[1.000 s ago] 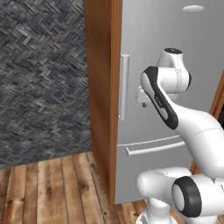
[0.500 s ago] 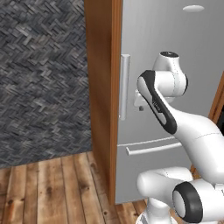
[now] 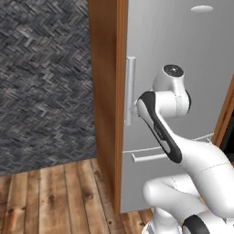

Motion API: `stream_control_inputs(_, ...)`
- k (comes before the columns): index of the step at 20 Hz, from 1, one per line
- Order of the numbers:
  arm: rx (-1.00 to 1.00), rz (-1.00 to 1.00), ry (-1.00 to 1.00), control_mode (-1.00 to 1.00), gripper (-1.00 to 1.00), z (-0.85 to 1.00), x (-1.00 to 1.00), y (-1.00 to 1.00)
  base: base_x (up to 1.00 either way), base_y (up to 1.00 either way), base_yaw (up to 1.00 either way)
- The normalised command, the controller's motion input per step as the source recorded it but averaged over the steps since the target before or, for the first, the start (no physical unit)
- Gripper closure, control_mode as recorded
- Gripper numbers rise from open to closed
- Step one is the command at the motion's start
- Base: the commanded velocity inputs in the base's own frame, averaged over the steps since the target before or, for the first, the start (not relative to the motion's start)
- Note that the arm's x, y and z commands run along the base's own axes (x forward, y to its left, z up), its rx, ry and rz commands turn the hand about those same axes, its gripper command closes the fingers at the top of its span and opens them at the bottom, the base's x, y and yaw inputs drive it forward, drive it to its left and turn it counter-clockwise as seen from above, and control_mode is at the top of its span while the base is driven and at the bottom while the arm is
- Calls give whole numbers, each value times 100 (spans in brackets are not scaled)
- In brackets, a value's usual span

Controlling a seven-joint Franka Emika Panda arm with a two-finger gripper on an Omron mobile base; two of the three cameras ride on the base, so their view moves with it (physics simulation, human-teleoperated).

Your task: Open the fridge, remove the apple, avocado, and fish, and place them on any counter.

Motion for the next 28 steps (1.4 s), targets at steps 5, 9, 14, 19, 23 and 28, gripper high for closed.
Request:
stream_control_inputs(5,-9,0,-13,-100,-100,18,36,8,0,0,0)
stream_control_inputs(9,-3,-1,-9,-100,-100,33,51,-1,0,0,0)
stream_control_inputs(14,4,-4,0,-100,-100,26,52,0,0,0,0)
stream_control_inputs(19,7,0,0,-100,-100,0,47,0,0,0,0)
stream_control_inputs(23,2,0,-2,-100,-100,-14,43,0,0,0,0)
stream_control_inputs(28,0,-1,-6,-100,-100,-24,42,0,0,0,0)
